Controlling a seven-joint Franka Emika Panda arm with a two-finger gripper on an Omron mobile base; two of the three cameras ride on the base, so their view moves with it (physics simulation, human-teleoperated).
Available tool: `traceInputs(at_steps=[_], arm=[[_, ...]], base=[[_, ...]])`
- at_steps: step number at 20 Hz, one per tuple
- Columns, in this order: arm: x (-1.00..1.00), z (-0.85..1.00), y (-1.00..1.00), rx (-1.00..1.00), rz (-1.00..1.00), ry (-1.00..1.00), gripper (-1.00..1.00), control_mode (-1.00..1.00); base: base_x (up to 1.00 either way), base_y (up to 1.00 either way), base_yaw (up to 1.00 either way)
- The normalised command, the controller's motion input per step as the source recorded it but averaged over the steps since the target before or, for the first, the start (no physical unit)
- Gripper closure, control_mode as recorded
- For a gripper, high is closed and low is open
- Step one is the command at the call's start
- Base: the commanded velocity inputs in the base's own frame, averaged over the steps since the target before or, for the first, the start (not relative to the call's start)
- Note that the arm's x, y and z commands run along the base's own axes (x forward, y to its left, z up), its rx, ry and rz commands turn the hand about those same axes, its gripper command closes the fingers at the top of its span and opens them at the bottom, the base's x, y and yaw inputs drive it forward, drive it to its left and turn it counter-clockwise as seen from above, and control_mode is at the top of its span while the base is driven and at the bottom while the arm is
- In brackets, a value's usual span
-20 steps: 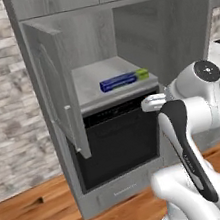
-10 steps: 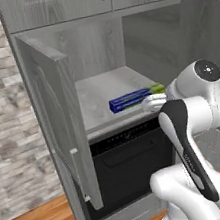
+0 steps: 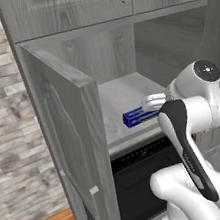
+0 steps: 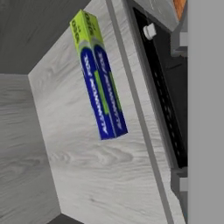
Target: Retrieve the tupperware and aluminum foil from the cabinet and place them on the dining counter near the plate with chicken drumstick and broccoli to prepare for storing leftovers.
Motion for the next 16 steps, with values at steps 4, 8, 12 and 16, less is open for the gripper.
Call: traceInputs(at_steps=[4, 8, 12, 16], arm=[[0.00, 0.00, 0.00, 0.00, 0.00, 0.00, -1.00, 1.00], [0.14, -0.29, 0.00, 0.00, -0.07, 0.00, -1.00, -1.00], [0.22, -0.22, -0.03, 0.00, -0.14, 0.04, -1.00, -1.00], [0.41, -0.07, -0.04, 0.00, -0.20, 0.06, -1.00, -1.00]], base=[[0.26, -0.04, 0.00], [0.00, 0.00, 0.00], [0.00, 0.00, 0.00], [0.00, 0.00, 0.00]])
